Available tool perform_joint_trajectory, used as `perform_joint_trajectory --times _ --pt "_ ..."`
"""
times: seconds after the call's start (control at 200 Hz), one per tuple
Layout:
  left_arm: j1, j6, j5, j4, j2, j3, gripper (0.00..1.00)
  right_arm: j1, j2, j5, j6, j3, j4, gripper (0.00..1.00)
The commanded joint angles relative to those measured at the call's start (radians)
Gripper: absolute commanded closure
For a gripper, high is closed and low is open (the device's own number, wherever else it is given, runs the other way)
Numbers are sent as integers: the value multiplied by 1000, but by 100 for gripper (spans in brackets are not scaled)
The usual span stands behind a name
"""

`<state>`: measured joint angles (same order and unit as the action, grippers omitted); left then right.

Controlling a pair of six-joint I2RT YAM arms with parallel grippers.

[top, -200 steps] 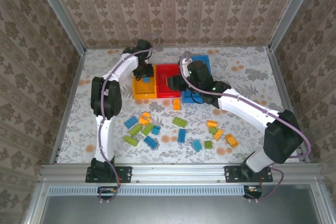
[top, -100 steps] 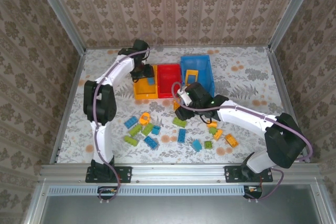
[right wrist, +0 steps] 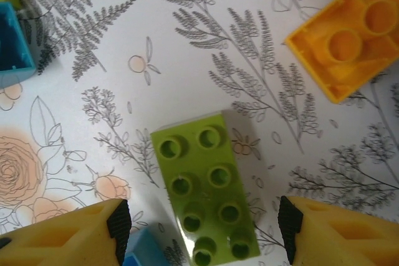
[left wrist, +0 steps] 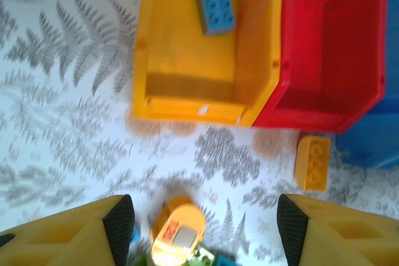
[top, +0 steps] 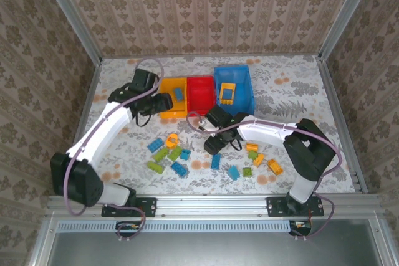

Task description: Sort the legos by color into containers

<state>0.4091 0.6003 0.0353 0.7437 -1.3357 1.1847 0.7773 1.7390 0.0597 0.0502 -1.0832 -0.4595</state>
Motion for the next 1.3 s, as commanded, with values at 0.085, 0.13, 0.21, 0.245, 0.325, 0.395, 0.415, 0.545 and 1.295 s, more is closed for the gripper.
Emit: perform_joint_trajectory --times 0.085,0.13,0.21,0.245,0.325,0.395,0.415,0.545,1.295 --pt "4 82 6 3 171 -140 34 20 49 7 -14 -32 -36 33" --pt "4 87 6 8 203 -162 34 20 65 -8 -19 -38 -42 34" --pt "5 98 6 10 248 -193 34 20 89 -24 -19 -51 -48 38" --pt "7 103 6 9 266 -203 34 20 96 -27 -19 -53 -48 42" --pt "9 110 3 5 296 -221 35 20 105 -32 -22 -62 -44 52" --pt "14 115 -2 3 316 -233 35 20 98 -36 -32 -69 -36 64" --pt "18 117 -4 1 321 -234 36 20 92 -40 -37 -72 -34 67" --pt "41 121 -33 -18 356 -241 36 18 29 -75 -85 -129 -29 78" --pt "142 85 -69 -69 362 -223 36 -104 492 -149 -453 -860 -253 67"
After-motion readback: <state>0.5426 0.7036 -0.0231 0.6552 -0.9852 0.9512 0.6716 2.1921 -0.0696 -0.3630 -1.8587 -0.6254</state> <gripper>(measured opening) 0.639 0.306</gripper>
